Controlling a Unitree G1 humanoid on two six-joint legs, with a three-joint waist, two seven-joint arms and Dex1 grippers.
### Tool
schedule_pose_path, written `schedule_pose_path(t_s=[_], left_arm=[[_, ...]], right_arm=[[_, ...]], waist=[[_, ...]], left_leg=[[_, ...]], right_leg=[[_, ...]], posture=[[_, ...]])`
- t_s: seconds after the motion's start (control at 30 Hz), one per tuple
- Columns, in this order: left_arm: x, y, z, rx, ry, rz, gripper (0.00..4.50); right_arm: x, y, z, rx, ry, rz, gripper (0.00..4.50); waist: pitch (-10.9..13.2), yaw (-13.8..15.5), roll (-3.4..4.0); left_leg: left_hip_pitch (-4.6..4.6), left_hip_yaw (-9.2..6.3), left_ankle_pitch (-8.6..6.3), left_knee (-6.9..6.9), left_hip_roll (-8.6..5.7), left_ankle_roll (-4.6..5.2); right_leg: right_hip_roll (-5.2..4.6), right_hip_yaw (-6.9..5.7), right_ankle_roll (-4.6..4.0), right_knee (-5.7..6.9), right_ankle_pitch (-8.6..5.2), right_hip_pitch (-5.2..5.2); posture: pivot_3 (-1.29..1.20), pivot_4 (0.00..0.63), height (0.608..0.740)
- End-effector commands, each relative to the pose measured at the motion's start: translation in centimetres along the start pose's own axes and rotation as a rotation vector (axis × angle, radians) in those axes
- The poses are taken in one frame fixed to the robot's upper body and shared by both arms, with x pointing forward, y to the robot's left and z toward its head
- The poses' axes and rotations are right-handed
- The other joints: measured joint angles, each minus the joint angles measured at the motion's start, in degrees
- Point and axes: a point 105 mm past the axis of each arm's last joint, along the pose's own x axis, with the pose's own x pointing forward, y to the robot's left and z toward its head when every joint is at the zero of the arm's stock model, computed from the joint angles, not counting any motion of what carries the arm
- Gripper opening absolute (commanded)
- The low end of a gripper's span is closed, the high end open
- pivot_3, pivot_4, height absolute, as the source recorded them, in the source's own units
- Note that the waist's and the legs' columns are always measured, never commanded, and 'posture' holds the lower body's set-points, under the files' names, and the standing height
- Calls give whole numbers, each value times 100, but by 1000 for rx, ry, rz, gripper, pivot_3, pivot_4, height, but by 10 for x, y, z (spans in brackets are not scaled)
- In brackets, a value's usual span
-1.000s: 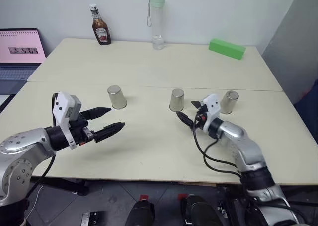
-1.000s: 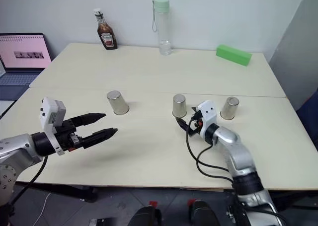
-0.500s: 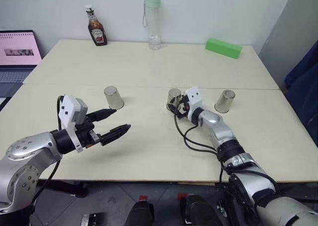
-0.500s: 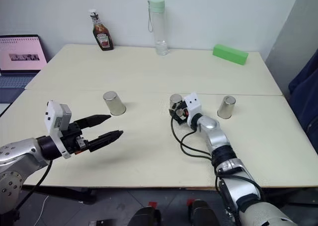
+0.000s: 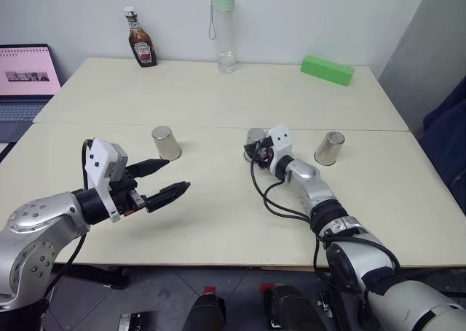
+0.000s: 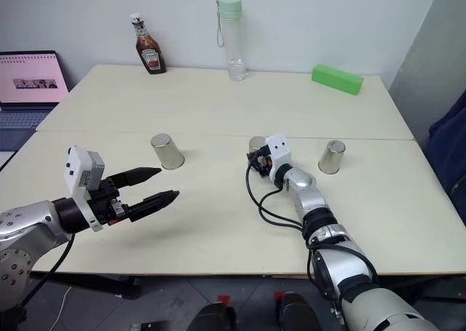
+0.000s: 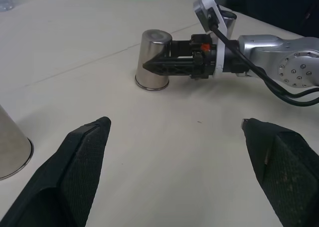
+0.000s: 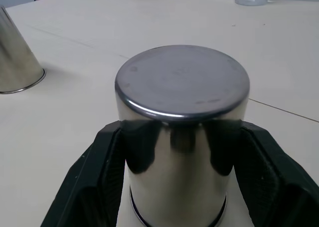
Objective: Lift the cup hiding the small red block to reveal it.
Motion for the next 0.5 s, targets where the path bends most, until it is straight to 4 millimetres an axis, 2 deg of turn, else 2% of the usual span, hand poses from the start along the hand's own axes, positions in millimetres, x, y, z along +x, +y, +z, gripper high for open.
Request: schedule_pose_path(t_s=[0.03,0.17,0.27,0.37,0.5], left_arm=[[-1,-2,8,46,-15,-4,4500],[-1,-4,7,43,-17,-2,4500],[0,-5,6,34,-17,0,4500],[0,-6,5,27,-18,-8,4500],[2,-6,3,24,-9,-21,4500]], right_arm=[[3,-2,34,-21,-109,1,2703],[-9,-8,68,-43,-216,-38,2703],[-30,-23,86,-49,-252,-133,2703],[-42,-30,87,-52,-229,-192,2703],[-47,-34,74,-26,-164,-232,2703]], waist=[[0,-1,0],[4,-2,7],[4,18,7],[4,47,7],[4,44,7]], left_leg=[[0,0,0,0,0,0],[-5,-4,0,-1,0,0],[-8,-11,0,-3,-1,0],[-9,-18,-1,-4,-3,-1],[-5,-11,0,-3,-2,-1]], right_leg=[[0,0,0,0,0,0],[-1,-2,0,-1,0,-2],[-4,-7,0,-1,0,-3],[-7,-13,-1,-3,-1,-2],[-7,-11,-8,-2,-7,-1]], posture=[[0,150,740],[0,150,740],[0,150,740],[0,150,740],[0,150,740]])
